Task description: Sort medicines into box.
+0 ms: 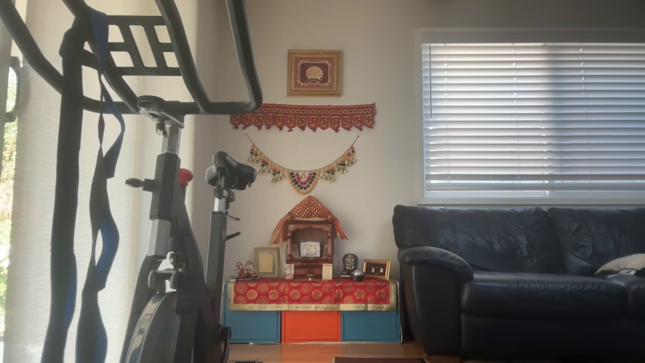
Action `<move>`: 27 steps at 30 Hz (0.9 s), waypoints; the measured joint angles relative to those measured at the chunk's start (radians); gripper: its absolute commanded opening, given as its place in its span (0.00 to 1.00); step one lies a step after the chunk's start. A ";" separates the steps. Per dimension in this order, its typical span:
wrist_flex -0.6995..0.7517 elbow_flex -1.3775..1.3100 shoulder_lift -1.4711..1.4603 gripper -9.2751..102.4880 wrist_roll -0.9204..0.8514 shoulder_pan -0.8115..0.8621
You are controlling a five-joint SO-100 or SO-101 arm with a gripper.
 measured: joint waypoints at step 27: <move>-0.341 0.676 0.290 0.12 -0.629 0.451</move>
